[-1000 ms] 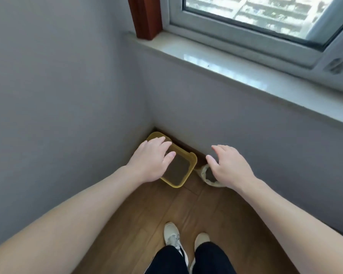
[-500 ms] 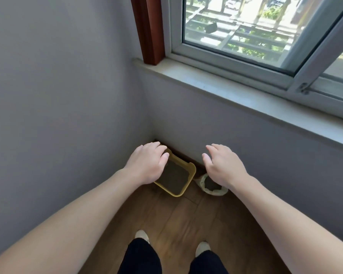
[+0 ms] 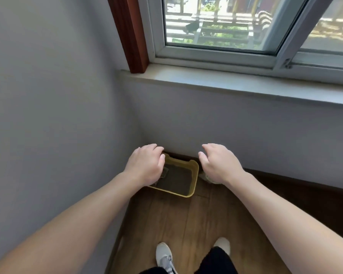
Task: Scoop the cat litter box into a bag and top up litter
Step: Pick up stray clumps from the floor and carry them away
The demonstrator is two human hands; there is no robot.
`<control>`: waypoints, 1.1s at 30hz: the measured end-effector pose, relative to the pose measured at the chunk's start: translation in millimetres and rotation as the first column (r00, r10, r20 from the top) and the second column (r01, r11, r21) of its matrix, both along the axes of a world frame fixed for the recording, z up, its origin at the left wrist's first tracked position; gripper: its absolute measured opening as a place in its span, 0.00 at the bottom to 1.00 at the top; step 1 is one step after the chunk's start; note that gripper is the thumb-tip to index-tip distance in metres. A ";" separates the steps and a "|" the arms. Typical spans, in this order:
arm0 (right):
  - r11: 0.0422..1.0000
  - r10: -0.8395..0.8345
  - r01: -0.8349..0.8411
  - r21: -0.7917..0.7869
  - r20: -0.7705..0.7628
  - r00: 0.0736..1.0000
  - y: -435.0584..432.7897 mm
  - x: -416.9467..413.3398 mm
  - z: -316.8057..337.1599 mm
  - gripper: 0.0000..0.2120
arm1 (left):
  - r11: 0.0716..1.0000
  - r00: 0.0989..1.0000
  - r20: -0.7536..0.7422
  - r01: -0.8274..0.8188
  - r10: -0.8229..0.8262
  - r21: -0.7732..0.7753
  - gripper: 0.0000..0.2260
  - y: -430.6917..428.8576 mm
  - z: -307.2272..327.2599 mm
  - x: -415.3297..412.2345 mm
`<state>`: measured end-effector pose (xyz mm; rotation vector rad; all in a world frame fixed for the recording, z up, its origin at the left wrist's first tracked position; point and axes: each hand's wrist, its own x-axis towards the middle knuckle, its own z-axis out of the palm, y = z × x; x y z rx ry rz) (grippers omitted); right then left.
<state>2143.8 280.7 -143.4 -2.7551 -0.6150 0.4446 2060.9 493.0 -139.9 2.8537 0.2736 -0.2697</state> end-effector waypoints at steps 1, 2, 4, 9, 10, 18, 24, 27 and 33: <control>1.000 -0.011 0.011 -0.001 0.003 1.000 0.6 -4.6 -1.3 0.19 | 1.000 1.000 0.007 0.008 -0.008 -0.001 0.19 2.6 -1.3 -1.6; 1.000 -0.020 0.020 0.001 0.010 1.000 0.7 -8.5 -3.0 0.19 | 1.000 1.000 0.013 0.017 -0.017 -0.001 0.19 4.4 -2.3 -3.0; 1.000 -0.030 0.030 -0.003 0.023 0.999 0.8 -14.4 -6.0 0.19 | 0.999 0.999 0.014 0.033 -0.033 0.006 0.19 6.7 -4.0 -4.1; 0.999 -0.009 0.012 -0.035 0.061 0.998 -1.3 -22.6 -21.1 0.19 | 1.000 1.000 0.019 0.021 -0.021 0.022 0.19 8.9 -11.4 -4.3; 0.999 -0.007 0.010 -0.038 0.063 0.998 -1.5 -24.1 -25.1 0.19 | 1.000 1.000 0.024 0.016 -0.017 0.023 0.19 9.6 -13.9 -5.4; 0.994 0.011 -0.003 -0.106 0.080 0.997 16.4 -44.7 -71.9 0.19 | 0.999 0.999 0.003 0.040 -0.040 0.026 0.19 30.5 -59.8 -19.5; 0.994 -0.024 0.033 -0.108 0.086 0.996 47.3 -67.8 -144.0 0.20 | 0.996 0.995 -0.058 0.078 -0.076 0.038 0.19 62.5 -140.4 -30.3; 0.991 -0.013 0.022 -0.132 0.070 0.997 57.7 -73.6 -191.1 0.21 | 0.994 0.992 -0.083 0.097 -0.092 0.051 0.19 70.9 -192.1 -35.3; 0.990 0.000 0.010 -0.143 0.073 0.997 58.4 -78.1 -315.0 0.21 | 0.997 0.997 -0.037 0.074 -0.074 0.014 0.19 74.6 -319.4 -40.8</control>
